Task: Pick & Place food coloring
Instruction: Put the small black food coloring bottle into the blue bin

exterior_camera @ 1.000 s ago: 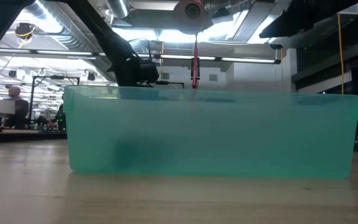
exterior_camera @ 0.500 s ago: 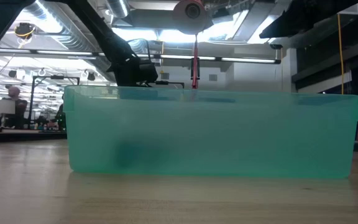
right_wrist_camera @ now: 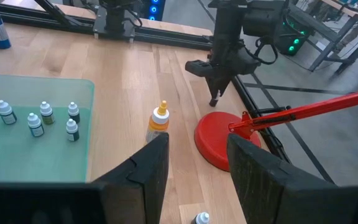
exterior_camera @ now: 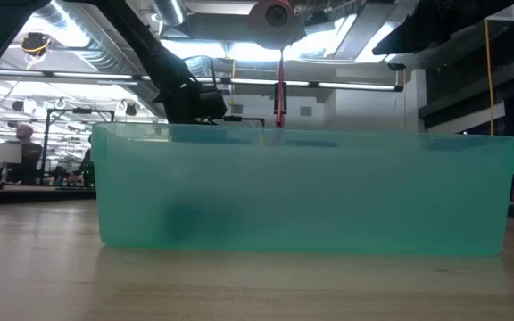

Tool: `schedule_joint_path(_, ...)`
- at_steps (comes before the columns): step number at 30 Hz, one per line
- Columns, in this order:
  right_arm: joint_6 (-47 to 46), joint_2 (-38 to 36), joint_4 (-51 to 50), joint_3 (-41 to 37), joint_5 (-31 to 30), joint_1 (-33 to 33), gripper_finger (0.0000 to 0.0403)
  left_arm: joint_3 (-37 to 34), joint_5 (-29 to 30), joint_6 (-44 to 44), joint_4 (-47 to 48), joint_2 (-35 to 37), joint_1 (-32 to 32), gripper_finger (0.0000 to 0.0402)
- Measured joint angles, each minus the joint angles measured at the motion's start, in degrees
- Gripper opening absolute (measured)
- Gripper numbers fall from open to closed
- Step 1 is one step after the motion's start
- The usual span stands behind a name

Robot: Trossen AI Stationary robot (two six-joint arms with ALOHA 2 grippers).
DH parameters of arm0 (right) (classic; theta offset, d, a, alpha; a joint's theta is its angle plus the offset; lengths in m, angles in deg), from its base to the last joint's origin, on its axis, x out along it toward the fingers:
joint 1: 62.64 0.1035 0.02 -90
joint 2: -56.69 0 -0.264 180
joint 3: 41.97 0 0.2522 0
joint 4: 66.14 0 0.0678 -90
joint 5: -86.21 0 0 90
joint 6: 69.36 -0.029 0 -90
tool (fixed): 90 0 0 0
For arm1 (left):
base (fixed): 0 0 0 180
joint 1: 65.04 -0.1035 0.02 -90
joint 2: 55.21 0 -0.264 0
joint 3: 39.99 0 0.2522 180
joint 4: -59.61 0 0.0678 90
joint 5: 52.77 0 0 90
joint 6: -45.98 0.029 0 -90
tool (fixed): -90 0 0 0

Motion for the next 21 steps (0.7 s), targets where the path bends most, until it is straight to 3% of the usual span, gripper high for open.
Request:
schedule_joint_path(7, 0.0, 0.0, -0.62, -0.01, 0.0, -0.01, 0.0163, 0.06, 0.37, -1.29, 0.21, 0.41, 0.52, 0.0053)
schedule_joint_path(13, 0.0, 0.0, -0.98, -0.01, 0.0, -0.01, 0.0163, 0.06, 1.24, -1.52, 0.88, 3.42, 1.49, 0.005)
schedule_joint_path(21, 0.0, -0.02, -0.96, -0.02, -0.02, 0.0, 0.0163, 0.05, -0.27, -5.42, 4.18, 14.93, 5.67, 0.0048)
